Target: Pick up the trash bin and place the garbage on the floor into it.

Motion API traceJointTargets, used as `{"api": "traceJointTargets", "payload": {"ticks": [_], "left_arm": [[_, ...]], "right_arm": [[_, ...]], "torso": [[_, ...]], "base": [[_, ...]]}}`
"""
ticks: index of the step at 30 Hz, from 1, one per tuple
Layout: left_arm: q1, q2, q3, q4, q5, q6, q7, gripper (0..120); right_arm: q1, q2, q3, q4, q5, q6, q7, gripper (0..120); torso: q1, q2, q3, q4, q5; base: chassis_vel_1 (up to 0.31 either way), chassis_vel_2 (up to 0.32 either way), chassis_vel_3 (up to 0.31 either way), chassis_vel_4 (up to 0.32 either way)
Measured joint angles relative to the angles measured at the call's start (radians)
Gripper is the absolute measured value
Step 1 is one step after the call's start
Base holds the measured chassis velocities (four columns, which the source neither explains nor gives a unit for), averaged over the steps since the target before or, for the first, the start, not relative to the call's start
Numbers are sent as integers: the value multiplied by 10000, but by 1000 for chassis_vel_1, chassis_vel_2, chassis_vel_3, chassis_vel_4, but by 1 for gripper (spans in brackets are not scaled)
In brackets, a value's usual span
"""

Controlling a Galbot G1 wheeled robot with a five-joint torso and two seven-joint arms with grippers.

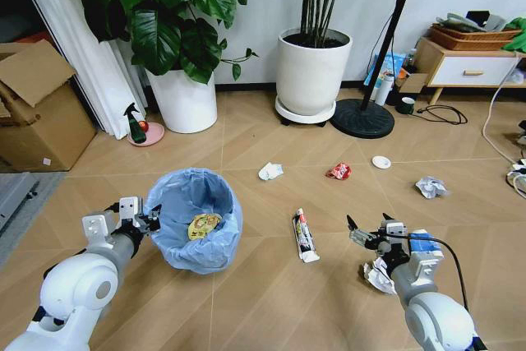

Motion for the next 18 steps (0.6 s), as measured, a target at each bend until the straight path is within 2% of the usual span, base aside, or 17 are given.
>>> {"api": "traceJointTargets", "payload": {"ticks": [18], "left_arm": [[60,-51,6,-91,23,-7,2,0]], "right_arm": [[-44,92,2,-67,-120,64,-90,100]], "torso": [[0,0,1,0,1]], "base": [[-70,-74,71,79]]}}
